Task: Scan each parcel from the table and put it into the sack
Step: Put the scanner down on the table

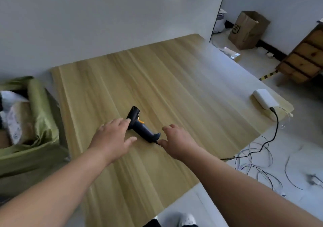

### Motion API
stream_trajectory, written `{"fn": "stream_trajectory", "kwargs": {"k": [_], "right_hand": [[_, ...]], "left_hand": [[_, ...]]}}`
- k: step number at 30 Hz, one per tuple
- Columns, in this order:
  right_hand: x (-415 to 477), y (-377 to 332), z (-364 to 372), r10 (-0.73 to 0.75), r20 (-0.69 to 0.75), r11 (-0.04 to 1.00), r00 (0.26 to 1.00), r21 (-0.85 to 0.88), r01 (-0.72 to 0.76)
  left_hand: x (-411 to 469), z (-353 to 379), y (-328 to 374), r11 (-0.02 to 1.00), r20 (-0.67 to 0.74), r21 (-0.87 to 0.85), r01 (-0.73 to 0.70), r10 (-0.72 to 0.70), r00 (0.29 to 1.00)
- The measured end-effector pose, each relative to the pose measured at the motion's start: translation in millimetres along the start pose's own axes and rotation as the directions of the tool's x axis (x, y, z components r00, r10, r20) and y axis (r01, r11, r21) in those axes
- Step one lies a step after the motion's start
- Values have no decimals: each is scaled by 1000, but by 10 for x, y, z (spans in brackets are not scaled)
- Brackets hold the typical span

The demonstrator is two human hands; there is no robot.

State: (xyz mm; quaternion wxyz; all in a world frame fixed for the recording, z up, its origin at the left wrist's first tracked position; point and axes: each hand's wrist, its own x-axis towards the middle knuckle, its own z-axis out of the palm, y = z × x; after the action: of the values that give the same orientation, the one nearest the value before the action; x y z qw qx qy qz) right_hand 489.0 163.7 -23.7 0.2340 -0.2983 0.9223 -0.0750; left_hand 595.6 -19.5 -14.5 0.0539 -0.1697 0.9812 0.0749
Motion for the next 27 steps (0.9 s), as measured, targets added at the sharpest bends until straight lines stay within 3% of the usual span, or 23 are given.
{"fn": "stream_trajectory", "kwargs": {"k": [11,17,22,27], "right_hand": [[920,-139,522,-168,74,980,983,-94,174],[1127,105,620,-352,31,927,935,-127,353],[1139,616,365,-325,51,940,944,-88,328],[967,1417,-175,-235,-20,960,972,-164,229]], "left_hand": [[103,109,-39,943,10,-8,333,-333,943],[222,201,288,887,-16,-54,458,-460,888],[309,141,596,883,-22,-52,467,-469,883],[601,-120,946,927,-52,-55,371,-373,926]]}}
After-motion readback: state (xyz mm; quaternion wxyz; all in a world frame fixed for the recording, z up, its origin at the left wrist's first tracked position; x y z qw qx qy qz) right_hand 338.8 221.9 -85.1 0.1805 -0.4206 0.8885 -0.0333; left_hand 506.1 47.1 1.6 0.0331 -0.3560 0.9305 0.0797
